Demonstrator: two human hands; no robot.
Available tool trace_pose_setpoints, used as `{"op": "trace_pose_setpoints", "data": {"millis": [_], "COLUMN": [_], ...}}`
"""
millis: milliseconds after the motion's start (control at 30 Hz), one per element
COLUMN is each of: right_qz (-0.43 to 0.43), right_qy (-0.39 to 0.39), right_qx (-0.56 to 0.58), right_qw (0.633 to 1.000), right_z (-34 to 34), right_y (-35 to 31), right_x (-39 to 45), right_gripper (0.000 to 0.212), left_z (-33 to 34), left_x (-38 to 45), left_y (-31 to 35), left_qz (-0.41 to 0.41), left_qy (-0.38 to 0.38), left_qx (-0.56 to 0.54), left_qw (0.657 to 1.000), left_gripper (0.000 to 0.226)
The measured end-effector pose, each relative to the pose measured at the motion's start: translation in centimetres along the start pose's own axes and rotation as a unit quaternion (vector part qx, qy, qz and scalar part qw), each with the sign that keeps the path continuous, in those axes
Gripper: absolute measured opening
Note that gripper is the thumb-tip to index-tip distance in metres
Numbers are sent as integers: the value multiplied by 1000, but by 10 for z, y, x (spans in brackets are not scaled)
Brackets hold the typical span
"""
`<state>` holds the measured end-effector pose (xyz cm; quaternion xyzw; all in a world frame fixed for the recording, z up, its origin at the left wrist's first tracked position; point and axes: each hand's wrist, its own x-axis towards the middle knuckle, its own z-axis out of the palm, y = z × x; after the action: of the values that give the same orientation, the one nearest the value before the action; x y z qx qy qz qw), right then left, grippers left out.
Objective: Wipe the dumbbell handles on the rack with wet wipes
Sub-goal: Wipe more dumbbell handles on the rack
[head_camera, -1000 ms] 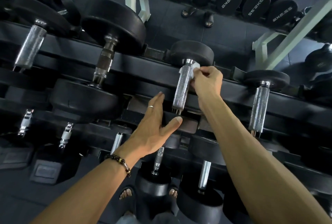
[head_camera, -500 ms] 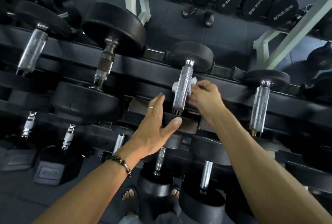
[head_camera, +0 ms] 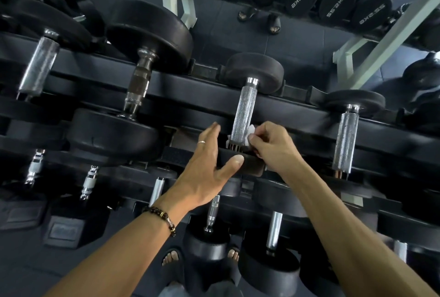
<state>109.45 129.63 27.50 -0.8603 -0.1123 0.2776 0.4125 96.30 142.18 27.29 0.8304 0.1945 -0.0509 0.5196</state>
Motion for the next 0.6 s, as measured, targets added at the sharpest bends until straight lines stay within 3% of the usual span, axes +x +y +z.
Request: {"op": "trace_pose_setpoints", "data": {"millis": [133, 233, 300, 400, 467, 600], "right_qz": [-91, -56, -51, -97, -131, -140], "right_qy": [109, 178, 156, 39, 29, 195], "right_qx": [20, 118, 130, -12, -80, 2], "right_qw": [990, 975, 978, 994, 988, 971], "right_z": [2, 12, 12, 0, -7, -4], "right_y": [-14, -22, -18, -9, -15, -42], "right_x": [5, 19, 13, -13, -15, 24], "right_gripper": [14, 15, 15, 16, 17, 19], "left_z": [0, 1, 1, 1, 2, 1], "left_x": [-1, 1, 1, 0, -1, -2], "left_y": [0, 0, 0, 1, 1, 2], "left_qz": [-5, -5, -4, -2, -5, -6], "left_qy": [5, 4, 3, 6, 9, 4], "left_qx": [-13, -3, -1, 3, 2, 3], "left_qw": [1000, 1000, 1000, 1000, 1000, 1000], "left_gripper": [87, 87, 87, 87, 85, 83]}}
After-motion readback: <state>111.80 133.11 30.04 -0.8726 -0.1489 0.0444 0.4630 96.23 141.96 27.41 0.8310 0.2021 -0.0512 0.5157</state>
